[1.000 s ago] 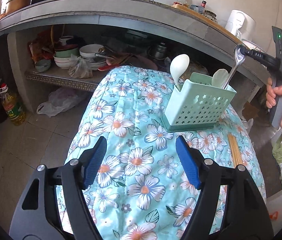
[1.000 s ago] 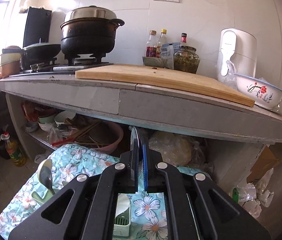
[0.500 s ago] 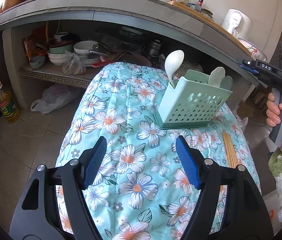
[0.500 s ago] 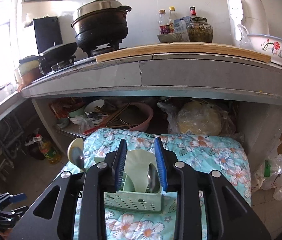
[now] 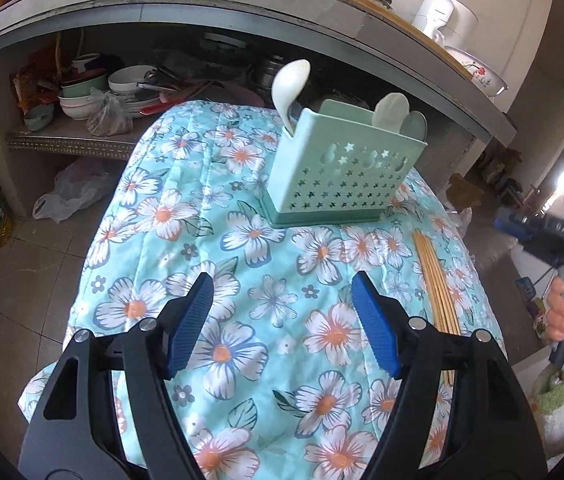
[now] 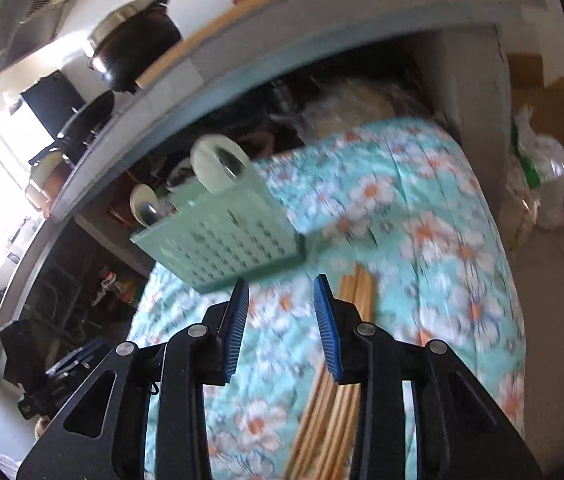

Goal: Organize utensils
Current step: 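Move both tools down to the bamboo chopsticks bundle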

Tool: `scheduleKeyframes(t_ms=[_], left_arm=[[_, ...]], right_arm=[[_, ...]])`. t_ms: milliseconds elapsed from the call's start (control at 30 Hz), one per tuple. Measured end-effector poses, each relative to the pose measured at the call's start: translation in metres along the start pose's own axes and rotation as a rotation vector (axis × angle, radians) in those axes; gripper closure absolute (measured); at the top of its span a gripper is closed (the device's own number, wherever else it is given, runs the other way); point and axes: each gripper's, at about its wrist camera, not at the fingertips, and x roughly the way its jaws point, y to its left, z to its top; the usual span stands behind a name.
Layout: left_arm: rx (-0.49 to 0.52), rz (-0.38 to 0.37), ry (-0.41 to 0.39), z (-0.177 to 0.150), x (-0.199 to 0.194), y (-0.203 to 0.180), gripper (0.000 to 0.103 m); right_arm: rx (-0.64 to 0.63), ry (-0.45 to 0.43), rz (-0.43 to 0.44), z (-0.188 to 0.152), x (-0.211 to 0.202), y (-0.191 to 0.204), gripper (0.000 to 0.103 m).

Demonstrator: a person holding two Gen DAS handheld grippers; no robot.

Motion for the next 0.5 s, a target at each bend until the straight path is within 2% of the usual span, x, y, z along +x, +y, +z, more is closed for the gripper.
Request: scheduleKeyframes(t_ms=[133, 233, 367, 500], left_arm=[[0.023, -0.067, 0.058, -0.008, 0.015, -0.020, 0.035], [0.043, -0.099, 0.090, -0.015, 0.024, -0.036, 0.038], [0.056, -0.144, 0.123, -0.021, 0.035, -0.055, 0.048], [0.067, -0.202, 0.176, -0.028, 0.048, -0.076, 0.060]], right_arm=[[0.135, 0.115, -0.002, -0.048, 0.023, -0.044, 0.075], [0.192, 0.164, 0.016, -0.073, 0.036, -0.062, 0.080], [0.196, 0.180, 0.039, -0.083, 0.043, -0.069, 0.083], [0.214, 0.192, 0.102, -0.086, 0.051, -0.075, 0.086]])
